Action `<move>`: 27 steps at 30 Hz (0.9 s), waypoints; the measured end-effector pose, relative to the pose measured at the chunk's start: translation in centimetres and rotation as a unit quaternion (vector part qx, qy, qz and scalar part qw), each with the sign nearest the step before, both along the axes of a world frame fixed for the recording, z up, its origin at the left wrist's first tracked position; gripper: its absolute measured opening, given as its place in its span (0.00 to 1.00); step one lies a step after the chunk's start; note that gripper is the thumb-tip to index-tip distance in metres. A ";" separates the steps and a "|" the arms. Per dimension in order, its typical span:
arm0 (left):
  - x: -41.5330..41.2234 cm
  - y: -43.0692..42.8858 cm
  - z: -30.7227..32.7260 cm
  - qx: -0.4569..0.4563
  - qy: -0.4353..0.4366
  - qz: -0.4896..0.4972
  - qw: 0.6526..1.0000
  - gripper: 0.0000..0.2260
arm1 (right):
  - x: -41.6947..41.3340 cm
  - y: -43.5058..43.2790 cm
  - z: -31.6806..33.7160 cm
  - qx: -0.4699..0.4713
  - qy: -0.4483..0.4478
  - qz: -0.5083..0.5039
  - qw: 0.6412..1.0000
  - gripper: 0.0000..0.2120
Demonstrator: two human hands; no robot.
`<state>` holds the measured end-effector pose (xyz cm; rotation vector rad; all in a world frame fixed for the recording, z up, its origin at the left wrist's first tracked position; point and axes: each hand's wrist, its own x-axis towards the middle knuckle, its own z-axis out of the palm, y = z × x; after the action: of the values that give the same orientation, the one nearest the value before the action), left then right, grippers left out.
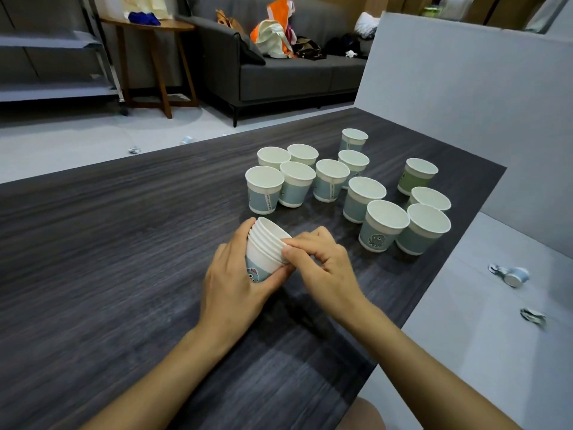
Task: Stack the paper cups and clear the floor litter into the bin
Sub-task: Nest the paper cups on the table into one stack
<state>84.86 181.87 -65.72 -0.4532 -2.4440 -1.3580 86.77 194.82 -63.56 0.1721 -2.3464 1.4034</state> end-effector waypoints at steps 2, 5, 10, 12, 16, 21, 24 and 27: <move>0.4 1.0 0.2 -0.003 -0.003 -0.020 1.000 0.38 | 1.0 1.4 0.7 0.051 0.000 0.001 0.999 0.17; 0.3 3.4 1.0 -0.002 -0.003 -0.067 0.998 0.38 | 2.1 4.4 2.0 0.063 0.014 -0.053 0.996 0.19; -0.2 8.7 1.4 0.043 -0.002 -0.087 0.995 0.35 | 2.4 11.0 2.4 0.132 0.016 -0.250 0.959 0.10; -0.1 10.7 0.8 0.048 -0.009 -0.087 0.995 0.34 | 2.3 12.5 2.0 0.179 -0.018 -0.271 0.946 0.15; 0.0 12.5 -0.5 0.095 -0.023 -0.096 0.991 0.33 | 1.8 13.6 1.3 0.228 -0.048 -0.255 0.938 0.16; -0.8 12.4 -0.9 0.132 -0.032 -0.094 0.986 0.33 | 0.6 13.4 0.9 0.234 -0.021 -0.195 0.952 0.08; -1.2 12.5 -0.8 0.145 -0.043 -0.099 0.984 0.34 | 0.3 13.5 1.6 0.193 0.063 -0.236 0.950 0.07; -1.5 12.4 -0.7 0.150 -0.042 -0.103 0.982 0.36 | 0.5 13.6 3.4 0.092 0.092 -0.260 0.957 0.06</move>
<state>83.40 194.31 -66.38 -0.5949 -2.2485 -1.8312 87.31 208.47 -60.13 -0.2400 -2.1483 0.8777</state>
